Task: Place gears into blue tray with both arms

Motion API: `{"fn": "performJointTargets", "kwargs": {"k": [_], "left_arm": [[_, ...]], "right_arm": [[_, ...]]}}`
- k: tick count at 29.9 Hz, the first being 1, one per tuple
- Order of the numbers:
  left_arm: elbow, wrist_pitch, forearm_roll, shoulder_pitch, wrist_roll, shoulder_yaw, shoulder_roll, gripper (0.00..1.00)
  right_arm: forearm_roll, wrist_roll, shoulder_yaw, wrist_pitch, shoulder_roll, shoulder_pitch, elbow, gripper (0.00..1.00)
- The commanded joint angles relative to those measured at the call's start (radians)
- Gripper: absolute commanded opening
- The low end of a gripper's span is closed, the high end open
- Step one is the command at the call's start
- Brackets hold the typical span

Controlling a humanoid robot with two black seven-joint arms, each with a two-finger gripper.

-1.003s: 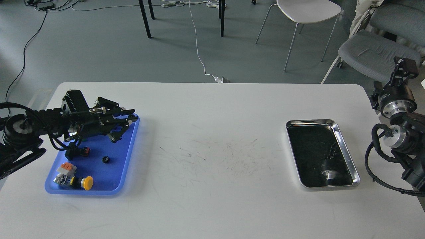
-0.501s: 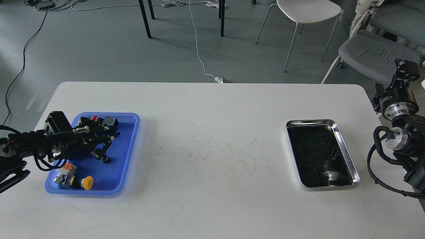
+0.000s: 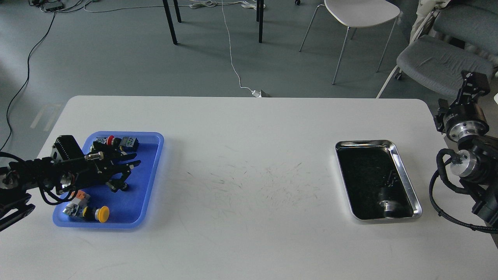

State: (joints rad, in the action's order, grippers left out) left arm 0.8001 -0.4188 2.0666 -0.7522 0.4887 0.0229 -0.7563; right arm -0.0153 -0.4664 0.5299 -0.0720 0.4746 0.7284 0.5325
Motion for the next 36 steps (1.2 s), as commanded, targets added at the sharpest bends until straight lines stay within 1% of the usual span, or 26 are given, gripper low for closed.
{"fn": "performJointTargets", "kwargs": {"k": [1,3,14,17,22,24,32,34,36], "left_arm": [[0.013,0.000,-0.054,-0.013,0.000,-0.003,-0.011,0.38],[0.013,0.001,-0.088,-0.019,0.000,-0.009,-0.015,0.41],[0.018,0.002,-0.161,-0.064,0.000,-0.014,-0.061,0.45],[0.016,0.003,-0.261,-0.065,0.000,-0.015,-0.061,0.52],[0.010,0.009,-0.523,-0.093,0.000,-0.011,-0.061,0.74],[0.013,0.017,-0.604,-0.099,0.000,-0.018,-0.061,0.79],[0.001,0.032,-0.974,-0.113,0.000,-0.029,-0.052,0.91],[-0.001,0.067,-1.075,-0.114,0.000,-0.046,-0.046,0.94],[0.001,0.125,-1.205,-0.122,0.000,-0.092,-0.029,0.94]], "right_arm": [[0.000,0.000,-0.016,0.000,0.002,-0.003,0.001,0.97],[0.000,0.000,-0.030,0.000,0.002,-0.003,0.003,0.97],[0.000,0.000,-0.041,0.000,0.002,-0.003,0.004,0.97],[0.000,0.000,-0.044,0.005,0.004,-0.003,0.006,0.97],[-0.002,0.000,-0.045,0.005,0.006,-0.003,0.015,0.97],[-0.002,0.000,-0.062,0.005,0.006,0.000,0.017,0.97],[-0.003,-0.001,-0.094,0.015,0.009,0.003,0.027,0.97],[-0.012,-0.001,-0.100,0.015,0.009,0.002,0.030,0.97],[-0.018,-0.001,-0.106,0.015,0.019,0.002,0.030,0.97]]}}
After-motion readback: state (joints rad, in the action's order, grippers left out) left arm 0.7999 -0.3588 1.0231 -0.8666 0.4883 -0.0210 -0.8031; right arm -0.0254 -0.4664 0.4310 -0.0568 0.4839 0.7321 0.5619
